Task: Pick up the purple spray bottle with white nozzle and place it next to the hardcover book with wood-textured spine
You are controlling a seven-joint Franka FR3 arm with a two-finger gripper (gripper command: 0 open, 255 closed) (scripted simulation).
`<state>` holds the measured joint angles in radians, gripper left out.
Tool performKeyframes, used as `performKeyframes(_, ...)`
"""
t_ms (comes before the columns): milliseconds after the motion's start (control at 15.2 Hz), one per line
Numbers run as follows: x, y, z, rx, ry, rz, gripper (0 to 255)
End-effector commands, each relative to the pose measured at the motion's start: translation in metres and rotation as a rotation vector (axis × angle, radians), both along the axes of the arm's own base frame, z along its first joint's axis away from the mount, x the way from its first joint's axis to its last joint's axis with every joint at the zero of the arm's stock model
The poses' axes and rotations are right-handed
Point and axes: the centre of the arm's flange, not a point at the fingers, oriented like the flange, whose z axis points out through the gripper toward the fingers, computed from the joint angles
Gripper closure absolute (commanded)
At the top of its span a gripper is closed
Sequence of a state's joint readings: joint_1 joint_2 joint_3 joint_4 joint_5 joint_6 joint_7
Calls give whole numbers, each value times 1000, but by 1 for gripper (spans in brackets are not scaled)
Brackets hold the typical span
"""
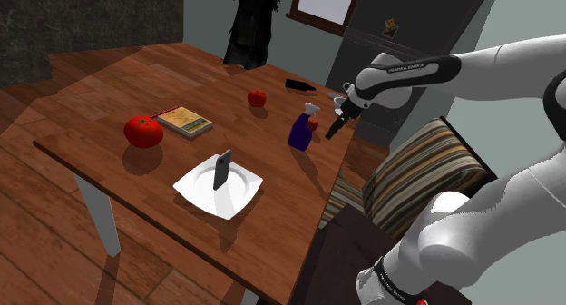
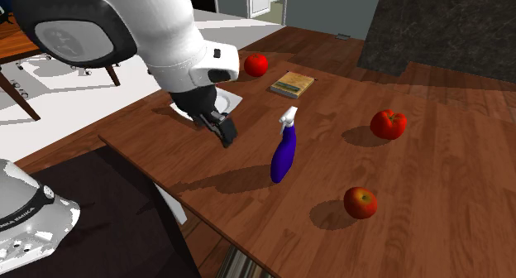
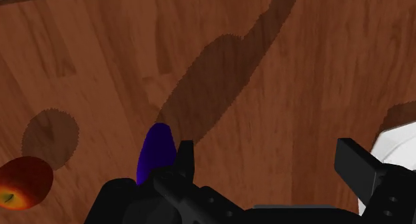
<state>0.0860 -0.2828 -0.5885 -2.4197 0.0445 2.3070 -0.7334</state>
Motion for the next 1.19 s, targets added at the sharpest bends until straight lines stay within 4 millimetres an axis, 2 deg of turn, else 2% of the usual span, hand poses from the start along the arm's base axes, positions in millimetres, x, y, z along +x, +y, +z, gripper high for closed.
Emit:
performKeyframes(0, 14, -19, -12, -4, -28, 28, 0)
performKeyframes(660, 92, -93, -74, -5, -156, 158, 0)
performKeyframes(1122, 104, -87, -109, -5, -156, 158, 0)
